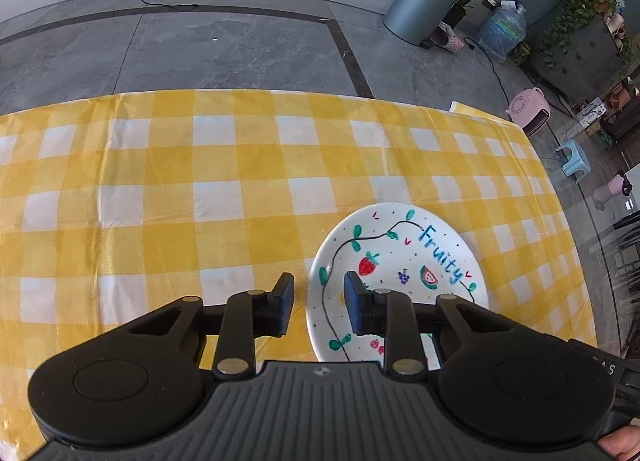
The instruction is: Organize plates and bowls
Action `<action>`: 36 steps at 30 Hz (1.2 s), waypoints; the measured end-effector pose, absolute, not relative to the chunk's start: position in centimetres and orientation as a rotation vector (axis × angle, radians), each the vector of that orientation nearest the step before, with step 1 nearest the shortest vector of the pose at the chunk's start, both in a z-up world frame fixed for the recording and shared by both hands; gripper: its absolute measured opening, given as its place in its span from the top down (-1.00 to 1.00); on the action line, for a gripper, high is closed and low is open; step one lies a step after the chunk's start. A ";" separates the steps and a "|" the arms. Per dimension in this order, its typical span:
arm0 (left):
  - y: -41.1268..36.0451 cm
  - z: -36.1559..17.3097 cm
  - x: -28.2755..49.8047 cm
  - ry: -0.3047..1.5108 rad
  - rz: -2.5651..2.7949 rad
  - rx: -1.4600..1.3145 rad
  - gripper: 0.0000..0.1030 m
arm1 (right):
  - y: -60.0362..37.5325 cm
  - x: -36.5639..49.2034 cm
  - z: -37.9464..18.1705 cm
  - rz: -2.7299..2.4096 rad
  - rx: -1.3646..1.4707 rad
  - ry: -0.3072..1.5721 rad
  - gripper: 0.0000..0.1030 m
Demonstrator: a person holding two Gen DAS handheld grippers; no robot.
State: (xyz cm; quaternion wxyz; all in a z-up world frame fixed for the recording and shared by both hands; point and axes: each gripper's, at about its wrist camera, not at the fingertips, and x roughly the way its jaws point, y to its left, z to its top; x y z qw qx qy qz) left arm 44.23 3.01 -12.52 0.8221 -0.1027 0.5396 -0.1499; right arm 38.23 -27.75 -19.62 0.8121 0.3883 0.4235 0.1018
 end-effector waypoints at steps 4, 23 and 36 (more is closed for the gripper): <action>3.6 -12.8 44.3 1.129 -0.340 -0.248 0.48 | -28.0 38.5 -20.2 0.228 0.874 0.900 0.65; 3.2 -12.7 43.3 1.068 -0.359 -0.248 0.64 | -28.2 38.2 -21.6 0.243 1.021 0.909 0.80; 2.5 -10.0 41.1 1.029 -0.347 -0.238 0.65 | -29.1 36.9 -20.1 0.249 1.030 0.891 0.91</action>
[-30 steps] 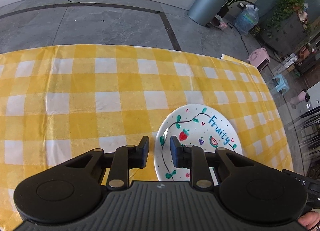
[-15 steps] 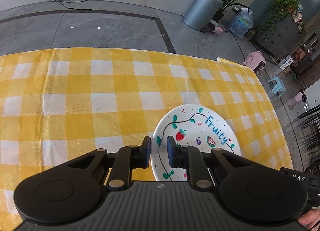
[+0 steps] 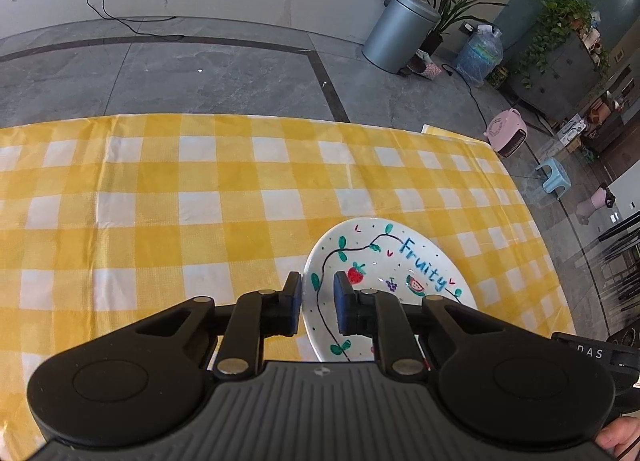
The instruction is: Organize plates and bowls
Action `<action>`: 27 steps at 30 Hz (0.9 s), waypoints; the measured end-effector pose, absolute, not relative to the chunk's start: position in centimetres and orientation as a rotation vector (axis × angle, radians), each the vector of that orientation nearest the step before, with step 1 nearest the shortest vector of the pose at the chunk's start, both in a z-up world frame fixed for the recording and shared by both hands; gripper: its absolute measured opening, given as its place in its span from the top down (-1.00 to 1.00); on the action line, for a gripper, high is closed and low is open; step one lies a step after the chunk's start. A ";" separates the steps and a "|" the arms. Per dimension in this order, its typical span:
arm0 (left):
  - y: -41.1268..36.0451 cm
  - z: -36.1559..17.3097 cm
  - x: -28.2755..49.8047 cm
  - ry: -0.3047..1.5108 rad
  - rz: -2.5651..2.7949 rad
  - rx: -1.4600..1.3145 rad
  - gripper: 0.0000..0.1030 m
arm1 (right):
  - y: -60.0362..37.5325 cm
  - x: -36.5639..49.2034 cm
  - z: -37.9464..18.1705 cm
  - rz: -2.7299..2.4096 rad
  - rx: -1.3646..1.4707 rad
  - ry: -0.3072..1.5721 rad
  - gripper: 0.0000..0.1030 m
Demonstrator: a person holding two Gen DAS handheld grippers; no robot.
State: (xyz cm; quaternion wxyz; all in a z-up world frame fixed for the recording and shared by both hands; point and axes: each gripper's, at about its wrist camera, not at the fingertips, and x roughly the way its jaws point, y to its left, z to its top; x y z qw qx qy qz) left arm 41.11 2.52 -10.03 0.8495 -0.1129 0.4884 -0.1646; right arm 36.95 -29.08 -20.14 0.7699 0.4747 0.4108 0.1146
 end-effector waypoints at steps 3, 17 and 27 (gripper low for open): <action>2.1 -8.7 39.8 1.005 -0.335 -0.242 0.65 | -29.3 36.0 -19.5 0.260 1.035 0.882 0.91; -0.1 -3.9 28.7 0.888 -0.298 -0.332 0.65 | -31.8 27.1 -14.2 0.272 0.990 0.848 0.91; -2.2 -4.8 19.4 0.873 -0.246 -0.369 0.65 | -33.5 18.0 -13.1 0.252 0.932 0.875 0.90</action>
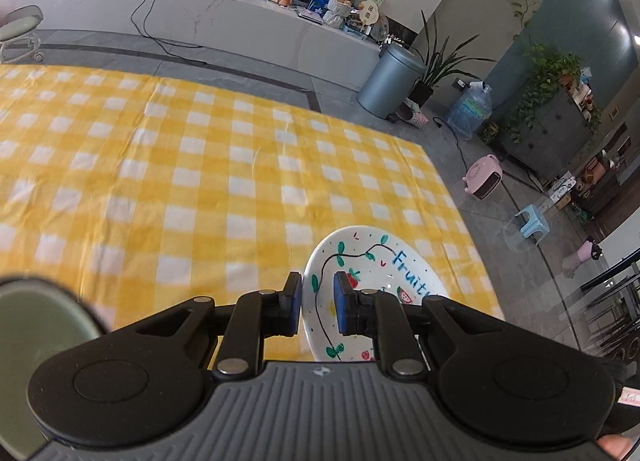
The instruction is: Organize plates and bowls
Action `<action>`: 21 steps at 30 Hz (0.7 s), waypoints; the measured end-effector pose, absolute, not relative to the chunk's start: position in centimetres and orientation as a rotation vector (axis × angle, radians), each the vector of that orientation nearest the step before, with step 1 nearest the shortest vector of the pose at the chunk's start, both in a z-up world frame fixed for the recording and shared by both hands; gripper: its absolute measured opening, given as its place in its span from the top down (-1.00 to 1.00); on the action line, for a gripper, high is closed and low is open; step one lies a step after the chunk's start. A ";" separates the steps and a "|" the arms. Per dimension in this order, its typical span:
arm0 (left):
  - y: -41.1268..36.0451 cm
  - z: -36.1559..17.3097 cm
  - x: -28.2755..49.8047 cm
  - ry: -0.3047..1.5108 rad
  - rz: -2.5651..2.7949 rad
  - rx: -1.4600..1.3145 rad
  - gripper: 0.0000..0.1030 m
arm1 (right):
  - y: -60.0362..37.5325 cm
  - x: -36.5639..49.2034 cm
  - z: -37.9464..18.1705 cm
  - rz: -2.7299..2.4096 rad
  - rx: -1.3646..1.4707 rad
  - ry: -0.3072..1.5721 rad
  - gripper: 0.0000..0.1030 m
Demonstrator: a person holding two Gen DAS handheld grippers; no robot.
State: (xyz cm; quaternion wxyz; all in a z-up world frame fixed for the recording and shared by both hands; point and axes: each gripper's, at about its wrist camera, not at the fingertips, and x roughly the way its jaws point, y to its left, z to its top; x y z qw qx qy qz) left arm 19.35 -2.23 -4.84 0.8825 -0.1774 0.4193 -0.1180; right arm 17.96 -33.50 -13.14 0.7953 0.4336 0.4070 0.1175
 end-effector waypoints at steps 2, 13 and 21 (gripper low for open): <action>-2.4 -5.5 18.2 0.882 -0.234 -0.380 0.65 | -33.6 16.5 -13.3 0.247 0.921 0.894 0.90; -2.1 -10.1 13.5 0.909 -0.135 -0.444 0.65 | -31.9 13.9 -14.2 0.193 0.720 0.988 0.88; -2.2 -10.9 12.1 0.893 -0.101 -0.441 0.65 | -30.8 14.2 -14.8 0.165 0.634 1.028 0.86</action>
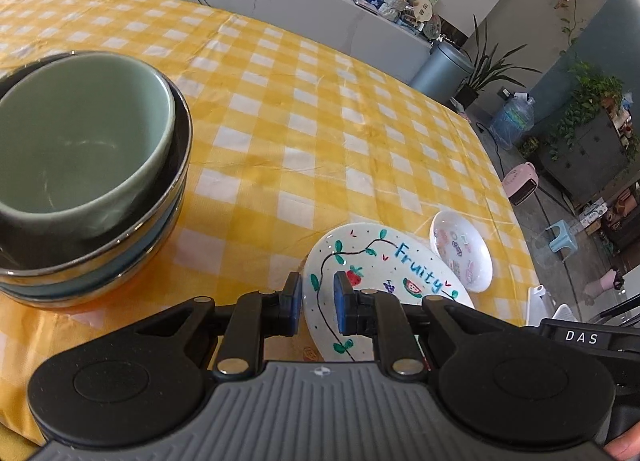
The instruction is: Organize plates and bowls
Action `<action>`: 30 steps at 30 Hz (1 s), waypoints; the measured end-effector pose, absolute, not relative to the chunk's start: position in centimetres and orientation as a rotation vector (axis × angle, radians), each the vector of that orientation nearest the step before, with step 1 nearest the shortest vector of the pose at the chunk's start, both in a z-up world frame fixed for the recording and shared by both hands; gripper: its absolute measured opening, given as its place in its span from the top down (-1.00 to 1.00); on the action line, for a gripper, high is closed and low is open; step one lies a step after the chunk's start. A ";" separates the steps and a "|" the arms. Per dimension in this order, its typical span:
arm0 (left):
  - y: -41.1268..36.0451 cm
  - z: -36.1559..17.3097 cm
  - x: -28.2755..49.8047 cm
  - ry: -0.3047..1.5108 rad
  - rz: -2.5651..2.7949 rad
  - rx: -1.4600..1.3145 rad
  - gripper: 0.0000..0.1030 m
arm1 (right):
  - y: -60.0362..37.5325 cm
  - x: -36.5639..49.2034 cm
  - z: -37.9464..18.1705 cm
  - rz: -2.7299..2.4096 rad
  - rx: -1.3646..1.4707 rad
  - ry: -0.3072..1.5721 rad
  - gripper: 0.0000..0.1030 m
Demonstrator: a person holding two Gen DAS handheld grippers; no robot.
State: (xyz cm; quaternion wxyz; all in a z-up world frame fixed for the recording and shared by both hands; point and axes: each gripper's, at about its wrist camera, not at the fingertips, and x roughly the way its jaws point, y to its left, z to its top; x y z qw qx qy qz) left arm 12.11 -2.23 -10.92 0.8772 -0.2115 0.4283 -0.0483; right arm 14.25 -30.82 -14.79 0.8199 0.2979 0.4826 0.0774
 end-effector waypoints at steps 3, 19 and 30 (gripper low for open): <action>-2.4 -11.0 12.0 0.888 -0.100 -0.421 0.65 | -30.3 14.5 -14.9 0.167 0.599 1.041 0.84; -3.0 -11.4 11.9 0.908 -0.079 -0.379 0.65 | -28.4 14.3 -14.2 0.149 0.447 1.043 0.80; -3.6 -10.8 12.1 0.899 -0.092 -0.345 0.65 | -27.2 14.2 -14.1 0.111 0.314 1.049 0.82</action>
